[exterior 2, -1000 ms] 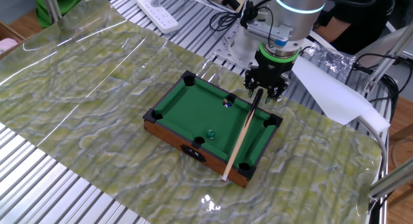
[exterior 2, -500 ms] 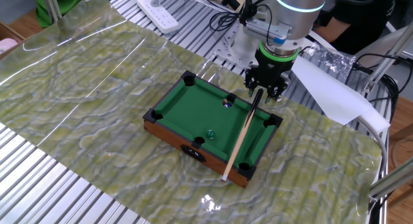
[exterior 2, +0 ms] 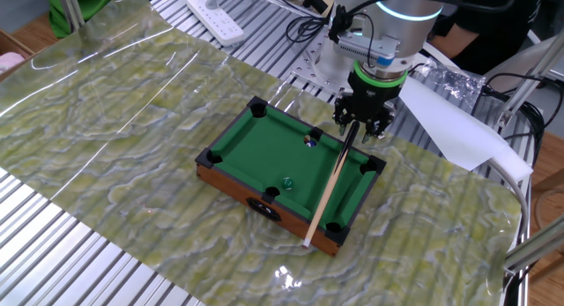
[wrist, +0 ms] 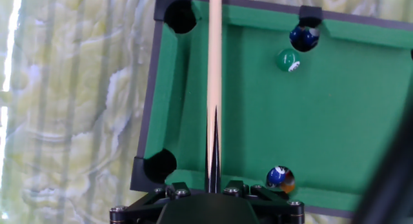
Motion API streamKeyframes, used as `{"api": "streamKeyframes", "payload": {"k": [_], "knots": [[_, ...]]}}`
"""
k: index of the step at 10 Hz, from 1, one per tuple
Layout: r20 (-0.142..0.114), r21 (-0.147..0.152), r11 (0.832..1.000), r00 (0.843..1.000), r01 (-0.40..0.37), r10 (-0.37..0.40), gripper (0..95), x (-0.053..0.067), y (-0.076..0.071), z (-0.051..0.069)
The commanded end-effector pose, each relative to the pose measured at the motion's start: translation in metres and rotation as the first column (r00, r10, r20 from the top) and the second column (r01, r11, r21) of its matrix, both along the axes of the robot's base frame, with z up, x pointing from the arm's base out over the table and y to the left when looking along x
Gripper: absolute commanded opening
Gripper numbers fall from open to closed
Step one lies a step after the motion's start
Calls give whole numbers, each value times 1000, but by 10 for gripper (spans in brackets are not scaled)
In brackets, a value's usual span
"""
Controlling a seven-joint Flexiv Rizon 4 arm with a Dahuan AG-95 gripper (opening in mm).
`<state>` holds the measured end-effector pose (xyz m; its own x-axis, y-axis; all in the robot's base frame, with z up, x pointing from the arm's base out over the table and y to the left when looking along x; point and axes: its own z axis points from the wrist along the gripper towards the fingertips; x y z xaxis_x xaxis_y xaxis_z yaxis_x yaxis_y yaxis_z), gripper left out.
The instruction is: Hit the pool ball
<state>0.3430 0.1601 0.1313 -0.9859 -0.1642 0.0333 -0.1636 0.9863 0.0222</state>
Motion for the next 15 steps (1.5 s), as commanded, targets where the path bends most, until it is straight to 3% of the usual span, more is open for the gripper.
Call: {"api": "streamKeyframes", "payload": {"k": [1, 3, 5, 15], "knots": [[2, -1, 1000, 1000, -15, 15, 380, -1, -1, 1], [22, -3, 1000, 999, -26, 26, 380, -1, -1, 1], [9, -5, 999, 999, -40, 40, 380, -1, -1, 1], [-2, -4, 999, 999, -42, 42, 380, -1, -1, 1]]}}
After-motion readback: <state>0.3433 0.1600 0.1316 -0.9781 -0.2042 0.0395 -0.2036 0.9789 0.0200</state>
